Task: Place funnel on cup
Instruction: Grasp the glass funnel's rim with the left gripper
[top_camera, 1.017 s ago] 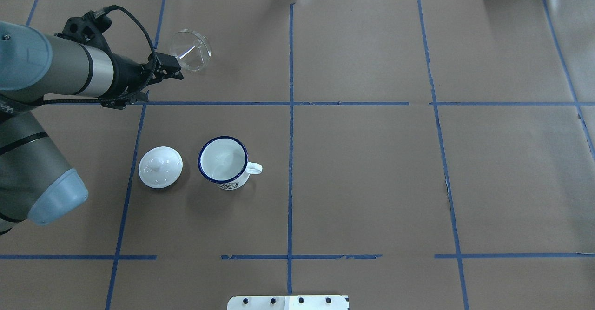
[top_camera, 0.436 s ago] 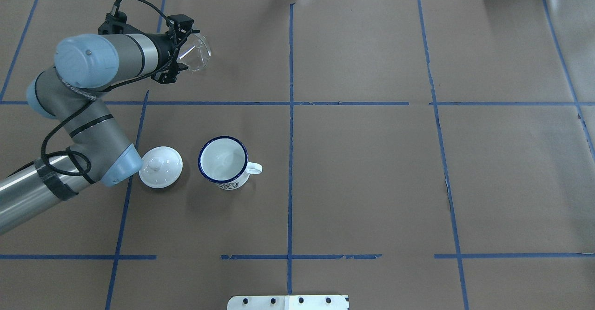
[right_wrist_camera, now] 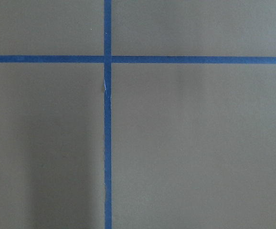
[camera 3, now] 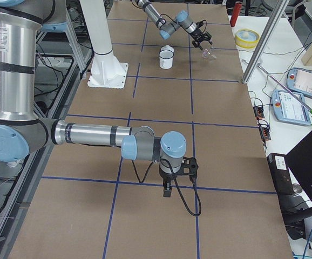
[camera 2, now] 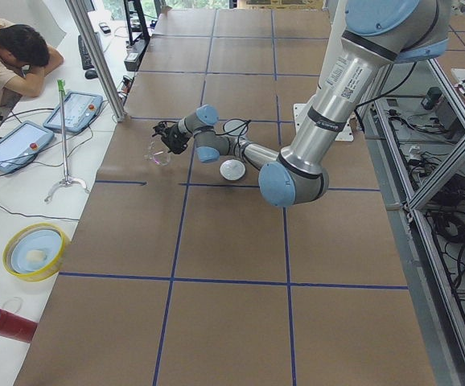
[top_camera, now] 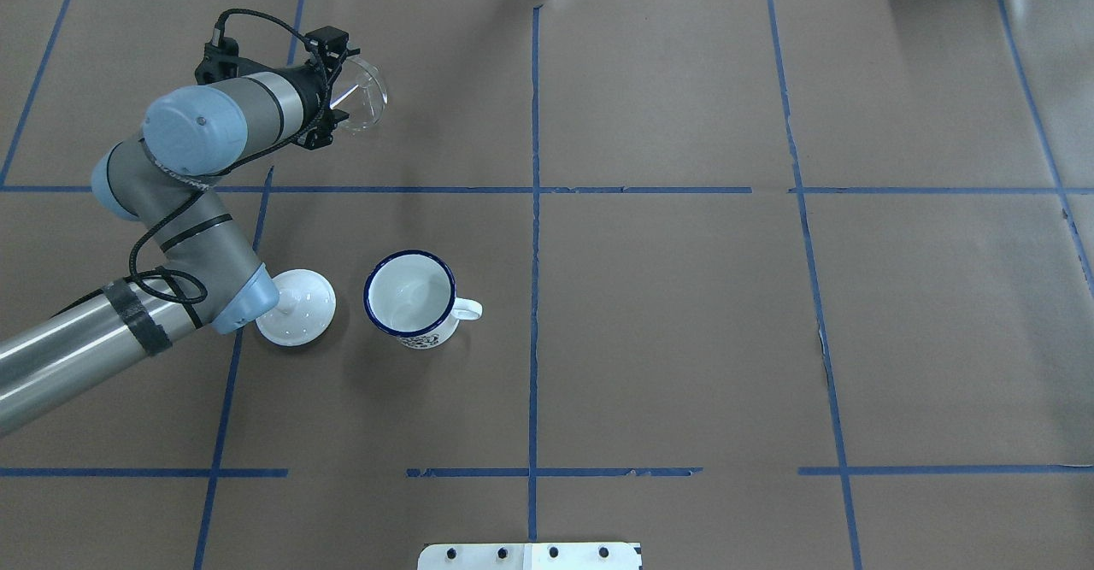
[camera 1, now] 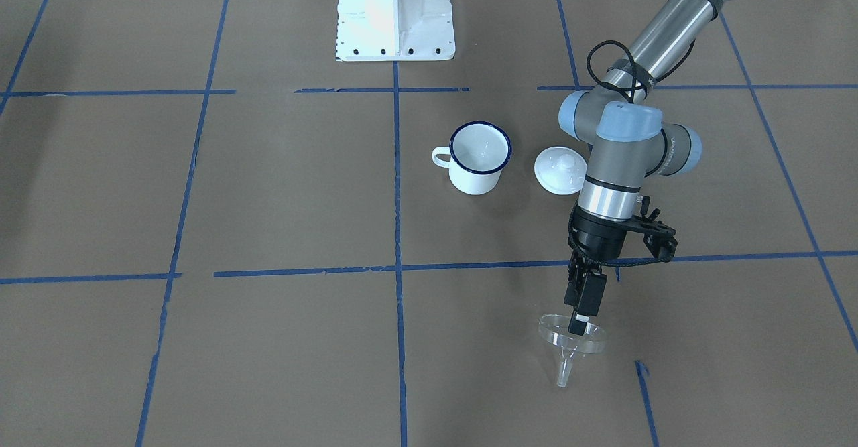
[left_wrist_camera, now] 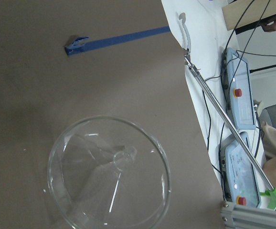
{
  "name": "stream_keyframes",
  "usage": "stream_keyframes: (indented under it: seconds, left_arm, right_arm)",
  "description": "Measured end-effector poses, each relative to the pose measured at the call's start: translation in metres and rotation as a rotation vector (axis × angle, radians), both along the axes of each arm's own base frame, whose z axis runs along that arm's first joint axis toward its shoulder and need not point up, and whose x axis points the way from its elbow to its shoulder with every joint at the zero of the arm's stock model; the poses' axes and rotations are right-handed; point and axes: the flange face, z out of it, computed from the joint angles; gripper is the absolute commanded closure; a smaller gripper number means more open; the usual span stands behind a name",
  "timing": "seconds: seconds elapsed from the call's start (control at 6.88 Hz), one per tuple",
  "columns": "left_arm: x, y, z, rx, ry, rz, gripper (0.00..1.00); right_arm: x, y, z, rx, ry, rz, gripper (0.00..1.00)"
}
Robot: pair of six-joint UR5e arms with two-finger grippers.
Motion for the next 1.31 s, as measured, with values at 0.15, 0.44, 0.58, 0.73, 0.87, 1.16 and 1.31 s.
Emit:
stream_keyframes:
  seconds: [0.15,0.44,0.58,0.73,0.87,1.16,1.31]
  left_arm:
    - [0.000,-0.005,0.004,-0.007,0.016,-0.020,0.02]
    - [-0.005,-0.015,0.005,-0.007,0.025,-0.045,0.25]
    - [-0.005,-0.019,0.003,-0.006,0.027,-0.049,0.30]
    - [-0.003,-0.022,0.002,-0.006,0.027,-0.051,0.30]
    - [-0.002,-0.024,0.001,-0.007,0.025,-0.052,0.30]
    - [0.001,-0.027,-0.001,-0.006,0.027,-0.052,0.98]
    - [0.001,-0.027,-0.001,-0.003,0.028,-0.050,1.00]
  right_arm:
    - [0.000,0.000,0.000,0.000,0.000,0.000,0.00]
    - [0.000,0.000,0.000,0.000,0.000,0.000,0.00]
    - [0.000,0.000,0.000,-0.001,0.000,0.000,0.00]
    - [0.000,0.000,0.001,-0.001,0.000,0.000,0.00]
    - [0.000,0.000,0.000,-0.001,0.000,0.000,0.00]
    - [0.000,0.000,0.000,0.000,0.000,0.000,0.00]
    - [0.000,0.000,0.000,0.000,0.000,0.000,0.00]
